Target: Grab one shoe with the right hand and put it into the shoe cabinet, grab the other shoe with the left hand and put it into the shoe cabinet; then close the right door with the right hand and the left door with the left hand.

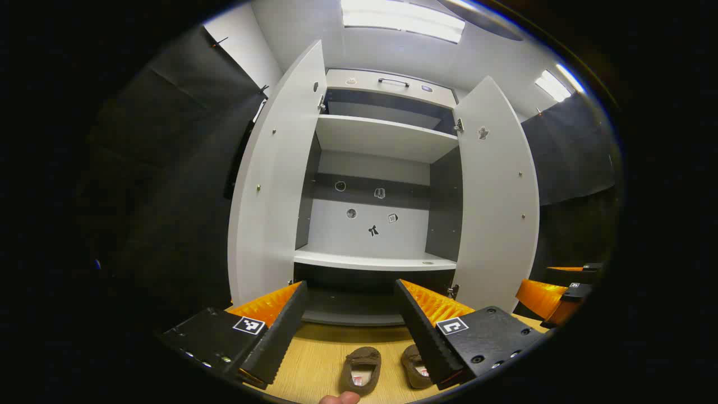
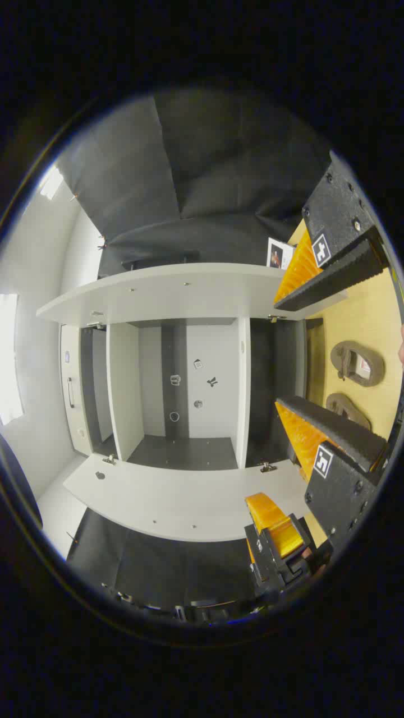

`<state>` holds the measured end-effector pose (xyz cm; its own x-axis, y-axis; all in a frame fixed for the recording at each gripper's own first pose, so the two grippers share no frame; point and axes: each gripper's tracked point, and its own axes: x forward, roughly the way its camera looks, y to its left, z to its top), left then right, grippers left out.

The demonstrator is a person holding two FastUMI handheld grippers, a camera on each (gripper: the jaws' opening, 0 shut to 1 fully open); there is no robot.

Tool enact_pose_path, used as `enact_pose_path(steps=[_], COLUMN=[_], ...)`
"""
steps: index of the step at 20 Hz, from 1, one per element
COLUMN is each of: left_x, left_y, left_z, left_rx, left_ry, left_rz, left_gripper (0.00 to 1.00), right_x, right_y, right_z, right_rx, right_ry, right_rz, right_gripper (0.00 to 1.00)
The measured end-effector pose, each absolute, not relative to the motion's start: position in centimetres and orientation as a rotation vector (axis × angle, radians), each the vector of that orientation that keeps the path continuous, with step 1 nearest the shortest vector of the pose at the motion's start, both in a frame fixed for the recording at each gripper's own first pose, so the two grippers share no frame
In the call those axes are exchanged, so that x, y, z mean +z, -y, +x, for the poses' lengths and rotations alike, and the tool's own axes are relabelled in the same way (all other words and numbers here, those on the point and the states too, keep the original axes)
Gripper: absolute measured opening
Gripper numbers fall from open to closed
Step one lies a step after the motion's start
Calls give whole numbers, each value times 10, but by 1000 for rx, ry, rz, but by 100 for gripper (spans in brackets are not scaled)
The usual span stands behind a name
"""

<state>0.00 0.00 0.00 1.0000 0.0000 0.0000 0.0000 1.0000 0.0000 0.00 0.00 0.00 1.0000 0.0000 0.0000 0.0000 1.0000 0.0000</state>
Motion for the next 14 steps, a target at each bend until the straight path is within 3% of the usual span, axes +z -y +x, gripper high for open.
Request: enact_pose_path(steps=[14], left_x=[-1], left_y=[-7], left_z=[0], left_rx=[34], left_ry=[-2], left_rz=[6], left_gripper=[95], right_x=[-9], right_y=[1], right_z=[6], right_rx=[6], right_ry=[-21], right_rz=[-23], right_gripper=[99])
